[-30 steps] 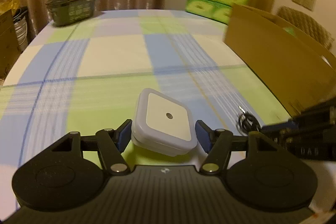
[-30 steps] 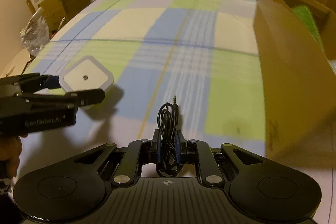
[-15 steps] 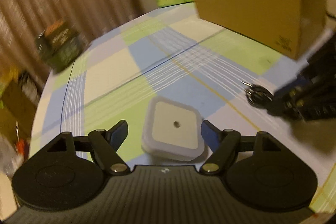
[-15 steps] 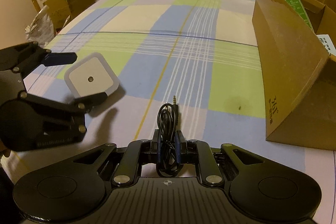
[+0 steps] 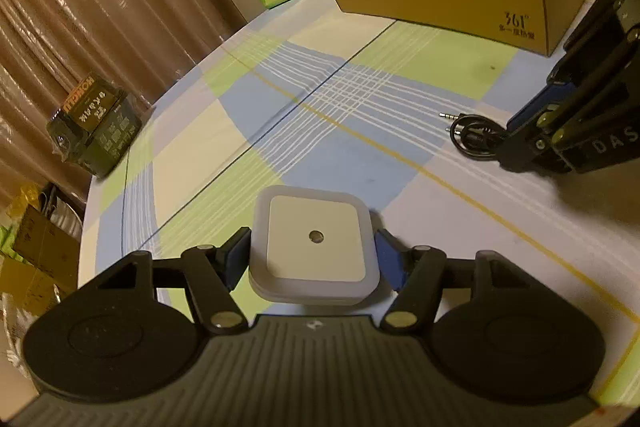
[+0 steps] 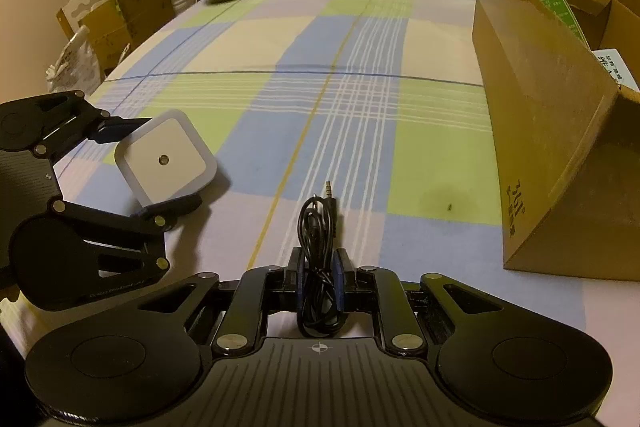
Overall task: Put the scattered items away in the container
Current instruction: 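Carry the night light and black cable over the cardboard box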
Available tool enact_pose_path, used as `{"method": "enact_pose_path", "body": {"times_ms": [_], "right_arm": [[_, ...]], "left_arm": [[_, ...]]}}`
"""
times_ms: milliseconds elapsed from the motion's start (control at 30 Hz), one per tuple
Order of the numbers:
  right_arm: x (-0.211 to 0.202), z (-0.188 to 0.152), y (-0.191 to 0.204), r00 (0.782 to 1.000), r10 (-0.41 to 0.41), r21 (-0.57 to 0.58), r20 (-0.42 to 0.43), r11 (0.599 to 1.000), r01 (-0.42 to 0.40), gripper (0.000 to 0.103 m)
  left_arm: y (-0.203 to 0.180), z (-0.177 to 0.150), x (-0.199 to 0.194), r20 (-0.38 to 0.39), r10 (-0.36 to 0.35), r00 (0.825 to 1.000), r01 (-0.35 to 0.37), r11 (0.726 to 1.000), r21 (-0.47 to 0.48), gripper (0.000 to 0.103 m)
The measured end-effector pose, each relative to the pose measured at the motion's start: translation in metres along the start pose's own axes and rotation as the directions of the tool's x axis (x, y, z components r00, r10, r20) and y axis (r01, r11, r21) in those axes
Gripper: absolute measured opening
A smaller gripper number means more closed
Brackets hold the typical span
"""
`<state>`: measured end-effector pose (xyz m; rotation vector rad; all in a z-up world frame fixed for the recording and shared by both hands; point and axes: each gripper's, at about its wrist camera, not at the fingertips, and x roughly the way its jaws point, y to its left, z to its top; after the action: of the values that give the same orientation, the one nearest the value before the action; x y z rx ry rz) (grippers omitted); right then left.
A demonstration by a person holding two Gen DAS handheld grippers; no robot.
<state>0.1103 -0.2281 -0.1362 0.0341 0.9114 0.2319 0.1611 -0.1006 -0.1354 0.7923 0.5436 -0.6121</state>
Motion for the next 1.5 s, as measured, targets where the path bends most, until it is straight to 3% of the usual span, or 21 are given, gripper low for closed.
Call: {"method": "enact_pose_path", "body": {"times_ms": [167,300,400,533,667,1233,1500], "right_arm": [[0.0,-0.002,-0.001,1.0,0.002,-0.01,0.011,1.0,-0.002,0.01],[0.0,-0.003,0.002,1.0,-0.007,-0.052,0.018,0.999,0.008,0.01],[0.002,-0.004,0.006,1.0,-0.022,-0.091,0.022,0.996,0.024,0.01],[0.005,-0.005,0.013,0.999,-0.044,-0.162,0.025,0.986,0.048,0.01],[0.002,-0.004,0.011,0.999,-0.048,-0.127,0.018,0.991,0.049,0.01],[-0.063,0.005,0.016,0.992,-0.051,-0.11,0.114,0.992,0.063,0.01],[-0.101,0.005,0.017,0.982,-0.054,-0.1,0.18,0.992,0.073,0.01]], "left_arm": [[-0.002,0.0,-0.002,-0.001,0.008,1.0,-0.008,1.0,0.005,0.061],[0.004,-0.001,-0.006,0.006,-0.024,1.0,0.025,0.996,-0.087,0.061],[0.014,-0.003,-0.011,0.015,-0.059,0.998,0.061,0.981,-0.187,0.061],[0.02,-0.004,-0.015,0.014,-0.071,0.997,0.073,0.965,-0.253,0.061],[0.024,-0.006,-0.019,0.013,-0.089,0.996,0.089,0.949,-0.304,0.061],[0.031,-0.001,-0.067,0.045,-0.097,0.994,0.107,0.875,-0.471,0.061],[0.027,0.008,-0.103,0.07,-0.076,0.995,0.101,0.868,-0.486,0.061]]}}
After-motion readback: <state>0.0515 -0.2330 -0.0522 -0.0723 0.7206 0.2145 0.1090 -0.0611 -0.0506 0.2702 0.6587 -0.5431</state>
